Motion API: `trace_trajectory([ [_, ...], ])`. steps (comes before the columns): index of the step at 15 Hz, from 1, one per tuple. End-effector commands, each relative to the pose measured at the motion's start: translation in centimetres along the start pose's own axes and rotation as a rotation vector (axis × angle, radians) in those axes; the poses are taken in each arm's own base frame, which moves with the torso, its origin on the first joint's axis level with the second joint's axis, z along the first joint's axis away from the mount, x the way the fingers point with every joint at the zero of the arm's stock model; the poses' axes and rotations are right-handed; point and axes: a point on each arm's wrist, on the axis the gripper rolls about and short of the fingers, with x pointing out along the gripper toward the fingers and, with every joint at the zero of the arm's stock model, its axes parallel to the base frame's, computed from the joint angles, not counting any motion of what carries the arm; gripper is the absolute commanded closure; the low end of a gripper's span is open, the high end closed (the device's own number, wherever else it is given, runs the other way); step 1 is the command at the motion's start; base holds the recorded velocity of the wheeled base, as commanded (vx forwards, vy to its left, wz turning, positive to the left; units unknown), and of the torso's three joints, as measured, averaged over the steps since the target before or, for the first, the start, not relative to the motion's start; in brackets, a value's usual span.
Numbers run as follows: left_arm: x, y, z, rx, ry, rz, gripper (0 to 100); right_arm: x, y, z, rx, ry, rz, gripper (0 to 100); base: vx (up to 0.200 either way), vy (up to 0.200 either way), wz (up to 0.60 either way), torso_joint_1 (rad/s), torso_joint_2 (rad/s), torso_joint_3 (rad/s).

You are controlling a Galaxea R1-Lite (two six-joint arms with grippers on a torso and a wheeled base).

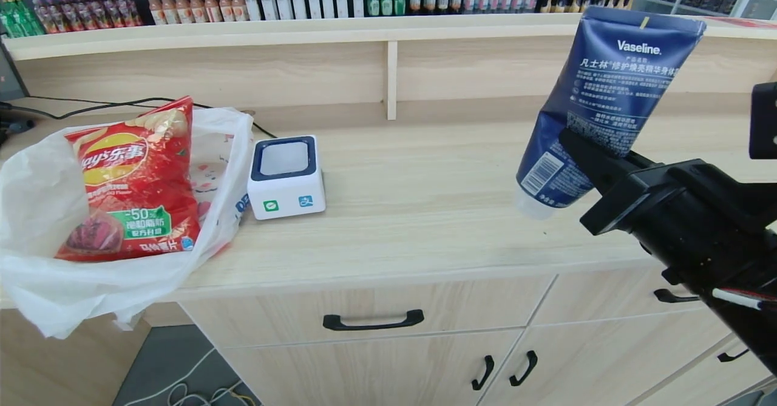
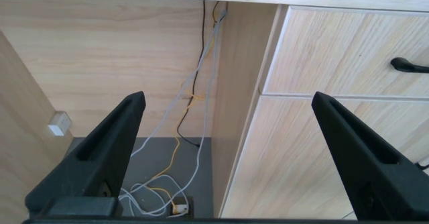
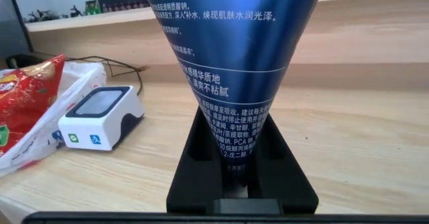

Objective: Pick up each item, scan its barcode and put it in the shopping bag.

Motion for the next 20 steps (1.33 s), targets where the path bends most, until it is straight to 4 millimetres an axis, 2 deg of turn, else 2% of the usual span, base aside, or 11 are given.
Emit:
trace_trajectory([
  [1, 0.00, 0.00, 0.00, 0.000, -0.001, 0.000, 0, 0.39, -0.39, -0.33, -0.009, 0.005, -0.011, 100, 0.000, 0.000, 0.00, 0.000, 0.00, 0.000],
  [3, 0.00, 0.00, 0.00, -0.002, -0.001, 0.002, 0, 0.41, -0.38, -0.67, -0.013, 0.012, 0.000, 100, 0.000, 0.000, 0.00, 0.000, 0.00, 0.000],
  [6, 0.00, 0.00, 0.00, -0.003, -0.001, 0.002, 0, 0.42, -0.95, -0.71, -0.020, 0.004, -0.010, 100, 0.000, 0.200, 0.00, 0.015, 0.01, 0.002],
  [15, 0.00, 0.00, 0.00, -0.003, -0.001, 0.002, 0, 0.30, -0.98, -0.82, -0.001, 0.012, 0.004, 100, 0.000, 0.200, 0.00, 0.005, 0.00, 0.002],
  [20, 0.00, 0.00, 0.00, -0.003, -0.001, 0.002, 0, 0.69, -0.98, -0.15, -0.049, -0.003, -0.028, 100, 0.000, 0.200, 0.00, 0.000, 0.00, 0.001],
])
